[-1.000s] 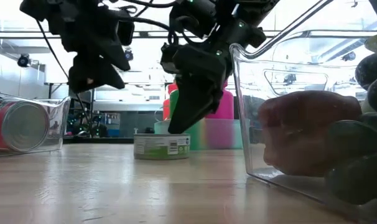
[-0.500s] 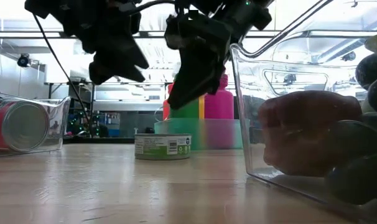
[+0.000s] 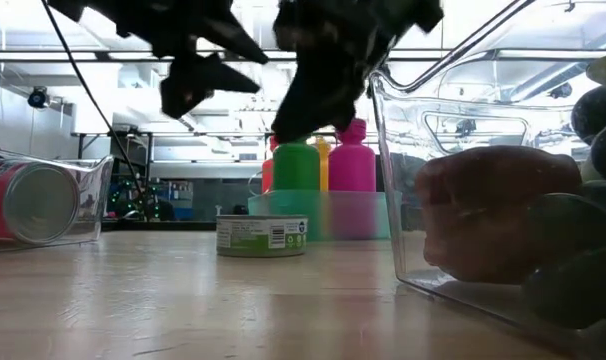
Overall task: Pick & Place Food Item
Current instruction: Put the green and white tuna can into the top transparent bin
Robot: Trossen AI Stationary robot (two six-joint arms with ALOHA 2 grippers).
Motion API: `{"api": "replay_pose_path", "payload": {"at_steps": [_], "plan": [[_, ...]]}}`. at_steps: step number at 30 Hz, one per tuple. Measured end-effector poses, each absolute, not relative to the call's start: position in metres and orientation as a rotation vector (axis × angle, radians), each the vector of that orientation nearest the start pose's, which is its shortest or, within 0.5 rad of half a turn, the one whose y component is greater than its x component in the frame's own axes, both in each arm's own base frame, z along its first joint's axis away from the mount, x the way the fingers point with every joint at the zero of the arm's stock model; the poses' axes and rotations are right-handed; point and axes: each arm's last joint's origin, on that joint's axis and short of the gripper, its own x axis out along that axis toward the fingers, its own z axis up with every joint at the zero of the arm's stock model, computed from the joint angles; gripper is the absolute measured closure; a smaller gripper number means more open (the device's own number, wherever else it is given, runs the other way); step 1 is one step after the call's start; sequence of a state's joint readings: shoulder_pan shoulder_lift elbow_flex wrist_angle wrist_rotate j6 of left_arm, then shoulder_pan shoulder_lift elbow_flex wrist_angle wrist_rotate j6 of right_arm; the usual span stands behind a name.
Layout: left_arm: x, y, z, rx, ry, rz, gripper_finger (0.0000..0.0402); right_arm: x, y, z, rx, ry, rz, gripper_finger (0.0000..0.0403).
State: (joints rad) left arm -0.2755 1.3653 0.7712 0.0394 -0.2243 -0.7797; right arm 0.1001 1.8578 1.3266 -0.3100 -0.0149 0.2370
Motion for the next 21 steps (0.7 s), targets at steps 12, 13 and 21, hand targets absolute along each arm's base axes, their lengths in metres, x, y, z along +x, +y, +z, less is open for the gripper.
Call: {"api": "replay_pose_path", "payload": {"at_steps": [12,13,21], "plan": [[0.274,-0.072,0.226,-0.645,0.544,0.161,0.0242,0.417,0.074,0.162,0.303,0.906,0.145,0.0269],[0.273,-0.071,0.226,-0.643,0.548,0.165,0.0242,0.418,0.076,0.163,0.297,0.893,0.148,0.0269],[0.269,-0.066,0.218,-0.6,0.585,0.291,0.0242,0.419,0.084,0.2,0.163,0.695,0.237,0.0269]]}}
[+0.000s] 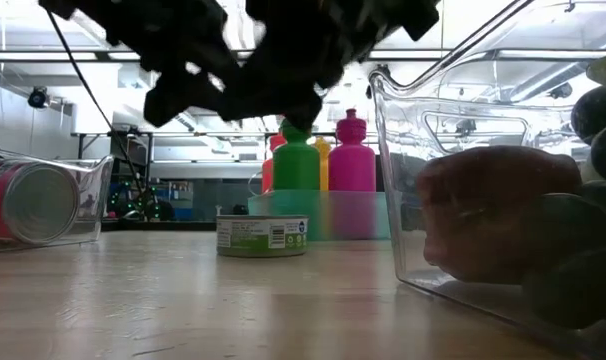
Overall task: Pick & Place Food Item
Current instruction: Put the green and white tuna can into the top transparent bin
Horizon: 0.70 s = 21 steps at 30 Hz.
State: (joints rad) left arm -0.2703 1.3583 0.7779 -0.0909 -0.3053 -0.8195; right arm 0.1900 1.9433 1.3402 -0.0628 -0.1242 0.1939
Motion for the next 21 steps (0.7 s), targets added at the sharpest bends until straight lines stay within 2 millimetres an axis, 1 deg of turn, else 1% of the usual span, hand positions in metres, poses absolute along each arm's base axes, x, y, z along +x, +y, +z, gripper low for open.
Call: {"api": "replay_pose_path", "payload": {"at_steps": [2,5,7,10,13,21], "plan": [[0.268,-0.065,0.218,-0.607,0.581,0.329,0.0242,0.419,0.088,0.205,0.105,0.66,0.255,0.0269],[0.267,-0.063,0.215,-0.626,0.58,0.391,0.0242,0.418,0.089,0.208,0.05,0.633,0.235,0.0269],[0.268,-0.062,0.217,-0.656,0.55,0.406,0.0242,0.417,0.089,0.212,0.056,0.624,0.239,0.0269],[0.268,-0.061,0.217,-0.701,0.535,0.427,0.0242,0.419,0.09,0.208,0.086,0.636,0.263,0.0269],[0.27,-0.055,0.217,-0.749,0.498,0.484,0.0242,0.42,0.091,0.207,0.106,0.628,0.282,0.0269],[0.273,-0.038,0.218,-0.966,0.406,0.606,0.0242,0.42,0.091,0.206,0.101,0.632,0.289,0.0269]]}}
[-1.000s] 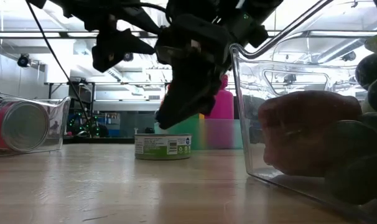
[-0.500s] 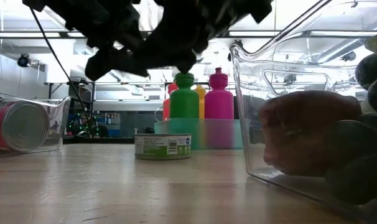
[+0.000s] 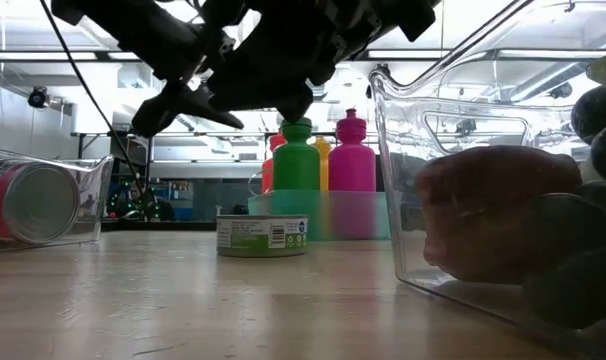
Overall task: Pick & Place Food Item
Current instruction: Put the green and white tuna can into the top transparent bin
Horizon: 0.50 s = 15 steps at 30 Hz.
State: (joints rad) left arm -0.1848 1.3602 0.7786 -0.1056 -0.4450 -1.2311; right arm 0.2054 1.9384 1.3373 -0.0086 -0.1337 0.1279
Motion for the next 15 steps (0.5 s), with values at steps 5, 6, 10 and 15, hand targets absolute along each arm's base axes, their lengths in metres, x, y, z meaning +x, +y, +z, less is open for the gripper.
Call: {"api": "replay_pose_path", "payload": {"at_steps": [5,6,10,15], "plan": [[0.275,-0.031,0.22,-1.023,0.334,0.657,0.0242,0.42,0.092,0.205,0.107,0.636,0.29,0.0269],[0.275,-0.031,0.221,-1.029,0.315,0.657,0.0242,0.42,0.092,0.205,0.108,0.635,0.291,0.0269],[0.28,-0.026,0.229,-1.047,0.175,0.671,0.0242,0.42,0.093,0.205,0.117,0.636,0.315,0.0269],[0.287,-0.023,0.246,-1.056,-0.013,0.628,0.0242,0.419,0.094,0.204,0.116,0.642,0.327,0.0269]]}}
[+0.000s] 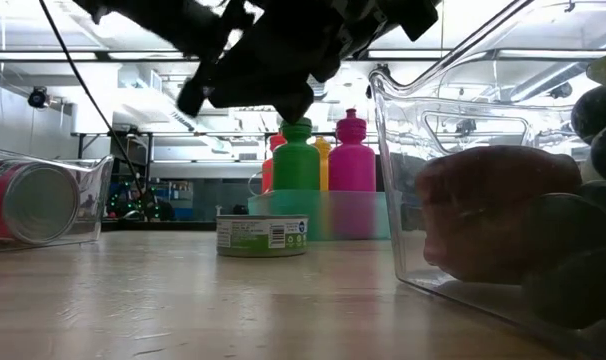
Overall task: Pick & Place Food Item
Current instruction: Put the green and white tuna can into the top transparent bin
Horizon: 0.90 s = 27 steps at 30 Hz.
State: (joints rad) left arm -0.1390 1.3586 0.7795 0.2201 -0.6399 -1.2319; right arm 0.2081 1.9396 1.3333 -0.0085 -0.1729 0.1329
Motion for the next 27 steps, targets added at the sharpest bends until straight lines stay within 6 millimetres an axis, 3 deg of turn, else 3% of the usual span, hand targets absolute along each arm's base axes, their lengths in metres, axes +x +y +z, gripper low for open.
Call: {"api": "replay_pose_path", "payload": {"at_steps": [7,15,27], "plan": [[0.292,-0.026,0.264,-1.012,-0.099,0.466,0.0243,0.417,0.092,0.2,0.135,0.669,0.31,0.0269],[0.29,-0.032,0.26,-0.836,0.12,0.284,0.0243,0.415,0.092,0.197,0.131,0.696,0.307,0.0269],[0.23,-0.024,0.264,-0.681,0.469,0.424,0.0243,0.41,0.09,0.199,0.131,0.739,0.289,0.0269]]}}
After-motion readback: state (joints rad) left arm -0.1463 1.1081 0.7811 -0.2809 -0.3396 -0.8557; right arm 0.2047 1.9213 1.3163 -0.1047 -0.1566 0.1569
